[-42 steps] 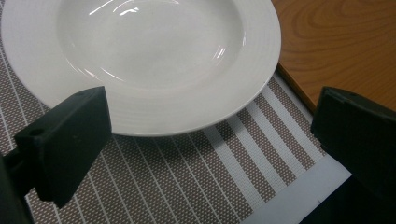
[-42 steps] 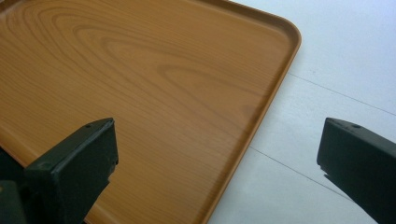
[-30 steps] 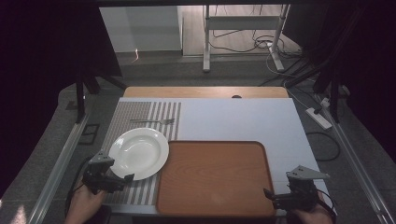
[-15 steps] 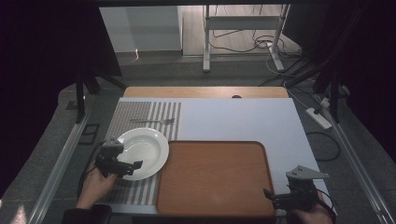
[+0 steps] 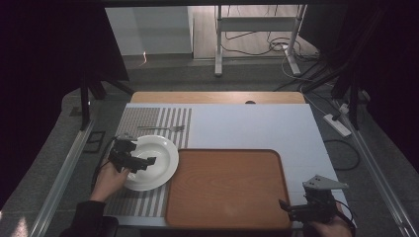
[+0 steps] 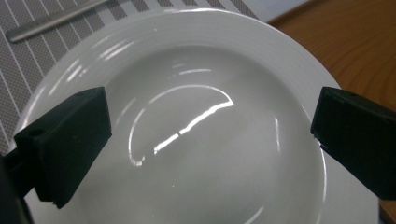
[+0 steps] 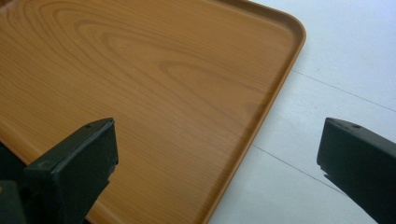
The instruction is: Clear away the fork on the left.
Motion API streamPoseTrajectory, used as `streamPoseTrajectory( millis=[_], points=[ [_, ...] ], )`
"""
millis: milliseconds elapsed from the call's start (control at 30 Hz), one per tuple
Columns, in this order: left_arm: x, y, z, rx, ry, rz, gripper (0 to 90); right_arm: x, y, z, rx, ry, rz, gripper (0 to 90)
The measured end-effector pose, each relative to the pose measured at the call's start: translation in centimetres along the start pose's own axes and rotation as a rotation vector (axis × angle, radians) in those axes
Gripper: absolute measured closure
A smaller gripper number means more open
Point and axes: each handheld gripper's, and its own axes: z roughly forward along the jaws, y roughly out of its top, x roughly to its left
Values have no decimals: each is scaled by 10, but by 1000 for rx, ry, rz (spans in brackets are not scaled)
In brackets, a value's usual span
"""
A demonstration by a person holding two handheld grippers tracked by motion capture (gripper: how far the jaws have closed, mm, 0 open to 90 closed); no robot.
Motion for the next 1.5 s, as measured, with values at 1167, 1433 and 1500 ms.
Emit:
streamPoseTrajectory(
  millis=[1167, 1433, 1500],
  points=[
    [55, 70, 55, 69, 22, -53, 0, -1, 0, 0, -2, 7, 7, 0],
    [68, 79, 68, 87, 30, -72, 1, -1, 0, 0, -3, 9, 7, 0],
    [73, 82, 74, 97, 42, -77, 17, -1, 0, 0, -3, 10, 7, 0]
  ],
)
